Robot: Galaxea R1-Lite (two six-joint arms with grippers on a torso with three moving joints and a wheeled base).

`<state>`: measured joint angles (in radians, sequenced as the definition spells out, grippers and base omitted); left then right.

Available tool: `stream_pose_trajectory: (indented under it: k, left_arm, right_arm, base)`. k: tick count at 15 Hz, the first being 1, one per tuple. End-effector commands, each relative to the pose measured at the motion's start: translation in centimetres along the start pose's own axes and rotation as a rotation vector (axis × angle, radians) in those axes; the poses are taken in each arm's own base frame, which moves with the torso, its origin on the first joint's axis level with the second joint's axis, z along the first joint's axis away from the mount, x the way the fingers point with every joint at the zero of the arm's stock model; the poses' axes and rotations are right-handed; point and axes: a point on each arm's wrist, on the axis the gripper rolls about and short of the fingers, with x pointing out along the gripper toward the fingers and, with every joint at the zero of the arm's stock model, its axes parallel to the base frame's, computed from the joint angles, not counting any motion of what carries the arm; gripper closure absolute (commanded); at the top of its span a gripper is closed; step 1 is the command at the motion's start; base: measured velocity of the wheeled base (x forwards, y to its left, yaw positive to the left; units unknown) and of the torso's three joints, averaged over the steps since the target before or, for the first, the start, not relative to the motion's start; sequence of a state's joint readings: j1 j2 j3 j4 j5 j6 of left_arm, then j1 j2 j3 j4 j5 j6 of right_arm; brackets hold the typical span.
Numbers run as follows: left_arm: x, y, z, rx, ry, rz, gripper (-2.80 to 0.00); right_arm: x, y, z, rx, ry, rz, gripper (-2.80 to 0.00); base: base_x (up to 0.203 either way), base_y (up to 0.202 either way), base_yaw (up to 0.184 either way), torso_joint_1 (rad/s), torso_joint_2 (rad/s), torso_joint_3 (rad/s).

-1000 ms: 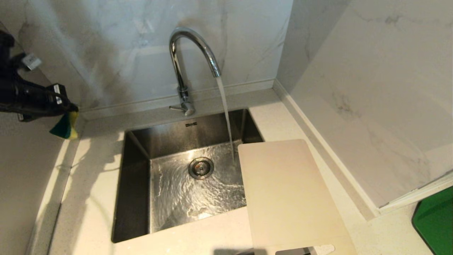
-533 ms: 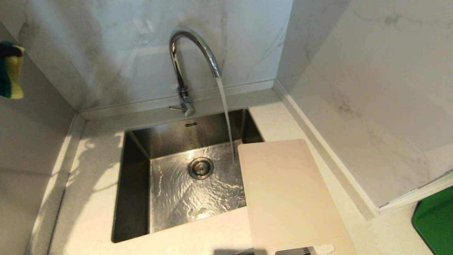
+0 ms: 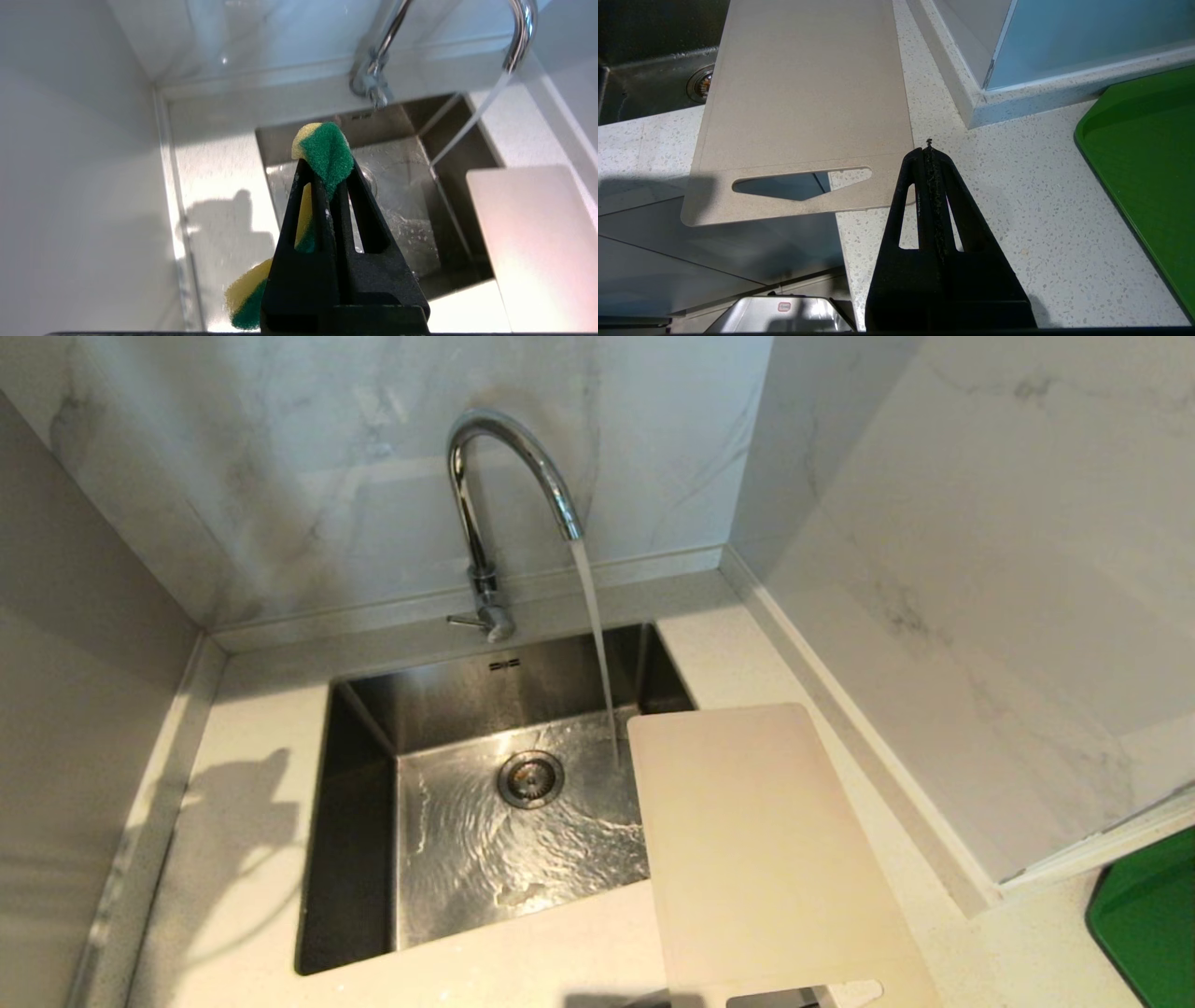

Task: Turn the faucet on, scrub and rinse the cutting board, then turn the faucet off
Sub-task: Pick up the cutting board

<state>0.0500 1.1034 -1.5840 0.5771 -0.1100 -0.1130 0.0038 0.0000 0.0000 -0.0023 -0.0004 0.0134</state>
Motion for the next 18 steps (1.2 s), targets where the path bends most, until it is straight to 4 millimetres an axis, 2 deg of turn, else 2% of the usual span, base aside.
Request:
stream_pose_trajectory:
  k: [1,5,8,10,14,18]
  left_arm:
    - [-2.8,0.0,-2.1,0.001,-0.021,0.007,0.00]
    - [-2.6,0.6,-5.1,-0.012,0.020,0.060,0.00]
    - [-2.2,1.1,-8.7,-0.022,0.076,0.074,0.00]
    - [-3.2,1.2,-11.4,-0.024,0.088,0.077,0.00]
    - [-6.6,1.1,-16.1,-0.016,0.047,0.076,0.00]
    - [-7.7,1.5,-21.2,0.009,0.092,0.051,0.00]
  right_arm:
    - [0.0,0.0,0.0,0.000,0.000,0.001,0.00]
    - [0.0,0.0,0.0,0.000,-0.001,0.001,0.00]
    - [0.0,0.0,0.0,0.000,-0.001,0.001,0.00]
    - [0.0,0.0,0.0,0.000,-0.001,0.001,0.00]
    - [0.0,0.0,0.0,0.000,-0.001,0.000,0.00]
    - [0.0,0.0,0.0,0.000,-0.001,0.001,0.00]
  base:
    - [0.000,0.000,0.000,0.000,0.00,0.000]
    - [0.000,0.000,0.000,0.000,0.00,0.000]
    - [0.000,0.000,0.000,0.000,0.00,0.000]
    - [0.000,0.000,0.000,0.000,0.00,0.000]
    - [0.000,0.000,0.000,0.000,0.00,0.000]
    - [0.000,0.000,0.000,0.000,0.00,0.000]
